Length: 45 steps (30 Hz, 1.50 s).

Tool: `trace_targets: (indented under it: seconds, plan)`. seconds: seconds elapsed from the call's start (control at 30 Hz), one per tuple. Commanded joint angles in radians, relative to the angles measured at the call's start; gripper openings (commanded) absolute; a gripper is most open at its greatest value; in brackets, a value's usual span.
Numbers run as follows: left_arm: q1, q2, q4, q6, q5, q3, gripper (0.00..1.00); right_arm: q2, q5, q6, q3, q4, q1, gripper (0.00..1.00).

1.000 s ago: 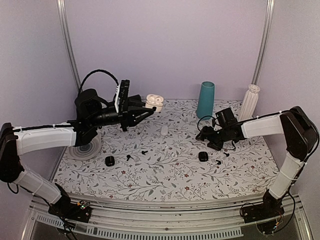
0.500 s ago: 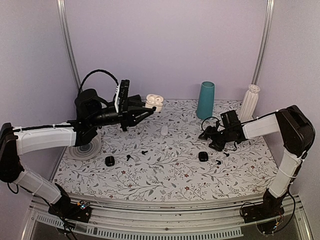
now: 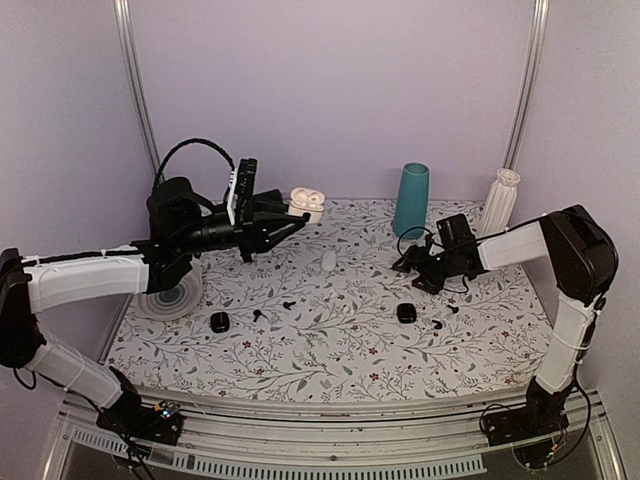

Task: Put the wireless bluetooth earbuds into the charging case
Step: Move the left earbud to the center of the board.

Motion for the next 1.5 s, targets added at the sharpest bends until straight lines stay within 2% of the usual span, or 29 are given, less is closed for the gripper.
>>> trace_targets:
  seconds: [0.0, 0.27, 0.57, 0.87, 1.0, 1.2, 1.47]
  plan:
    - [0.009, -0.033, -0.016, 0.007, -0.015, -0.009, 0.00, 0.053, 0.024, -0.078, 0.069, -0.065, -0.003, 0.79]
    - [0.009, -0.033, -0.021, 0.009, -0.017, -0.006, 0.00, 0.099, 0.002, -0.166, 0.136, -0.122, 0.004, 0.78]
    - [0.010, -0.016, -0.011, 0.006, -0.008, 0.003, 0.00, 0.018, 0.133, -0.215, 0.130, -0.226, 0.008, 0.76]
    - [0.009, -0.003, 0.015, -0.007, -0.002, 0.001, 0.00, -0.005, 0.191, -0.214, 0.117, -0.265, 0.039, 0.62]
    - [0.009, 0.000, 0.019, -0.009, 0.001, 0.002, 0.00, 0.016, 0.229, -0.213, 0.150, -0.295, 0.068, 0.54]
    - [0.009, -0.006, 0.018, -0.011, 0.003, -0.003, 0.00, 0.031, 0.317, -0.232, 0.177, -0.330, 0.073, 0.50]
    - [0.008, -0.008, 0.018, -0.014, 0.001, 0.000, 0.00, 0.063, 0.394, -0.293, 0.272, -0.404, 0.104, 0.36]
